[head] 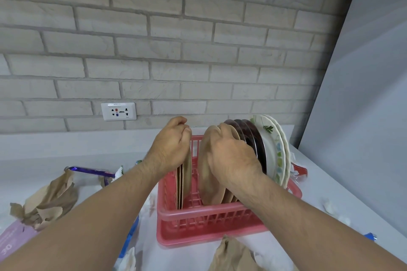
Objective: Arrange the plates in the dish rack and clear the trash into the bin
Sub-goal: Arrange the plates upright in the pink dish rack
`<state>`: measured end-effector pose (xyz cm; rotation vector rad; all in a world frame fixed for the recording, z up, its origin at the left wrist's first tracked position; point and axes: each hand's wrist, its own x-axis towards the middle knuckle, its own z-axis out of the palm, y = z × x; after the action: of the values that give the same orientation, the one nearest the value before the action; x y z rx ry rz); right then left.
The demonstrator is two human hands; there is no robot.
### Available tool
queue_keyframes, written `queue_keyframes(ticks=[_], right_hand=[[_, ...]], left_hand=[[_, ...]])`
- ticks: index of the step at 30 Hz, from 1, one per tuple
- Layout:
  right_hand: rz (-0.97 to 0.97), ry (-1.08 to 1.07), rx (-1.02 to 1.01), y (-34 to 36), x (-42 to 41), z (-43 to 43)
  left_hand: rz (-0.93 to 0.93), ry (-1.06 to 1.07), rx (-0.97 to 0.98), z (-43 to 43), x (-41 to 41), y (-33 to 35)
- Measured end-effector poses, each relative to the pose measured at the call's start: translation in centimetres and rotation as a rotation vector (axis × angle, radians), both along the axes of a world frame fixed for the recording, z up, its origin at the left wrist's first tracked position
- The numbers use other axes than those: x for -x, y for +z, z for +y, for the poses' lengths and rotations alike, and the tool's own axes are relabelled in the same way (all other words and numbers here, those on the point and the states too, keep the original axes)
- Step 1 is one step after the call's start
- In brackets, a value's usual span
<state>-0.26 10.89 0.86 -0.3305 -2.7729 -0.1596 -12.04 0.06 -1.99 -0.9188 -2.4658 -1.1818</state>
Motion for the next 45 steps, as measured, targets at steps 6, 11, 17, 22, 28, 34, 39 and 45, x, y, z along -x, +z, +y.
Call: queue_keyframes(ticks=[6,11,17,22,28,34,39,45], right_hand=[[0.020,0.175,0.563,-1.8,0.5,-0.9],[-0.038,0.196,0.762,-2.6,0.3,-1.0],[-0.035,0.230,0.784,-2.7,0.3,-1.0],[-0.062,0.236,0.743,-3.2,0.4,-1.1],[-0.055,0.235,0.618,-3.1,0.4,-1.7],[-0.120,0.128,0.437,-1.2,0.1,-2.4],[-0.159,0.030,0.449,-1.5,1.3,-2.7],[-0.197,-0.030,0.500,-1.7,1.3,-2.9]], left_hand=[[-0.099,-0.032,-0.053,-0.3,0.5,0.5],[-0.184,-0.130,-0.002,-0.6,1.1,0.9],[-0.208,-0.161,-0.050,-1.3,1.5,0.5],[-0.192,-0.202,-0.033,-1.7,1.6,0.2],[-0.148,-0.182,-0.013,-1.7,1.4,0.2],[-0.008,-0.094,0.094,-1.9,1.1,0.5],[0.051,-0.075,0.140,-1.9,0.7,0.4],[0.030,-0.011,0.179,-2.3,0.7,0.3]])
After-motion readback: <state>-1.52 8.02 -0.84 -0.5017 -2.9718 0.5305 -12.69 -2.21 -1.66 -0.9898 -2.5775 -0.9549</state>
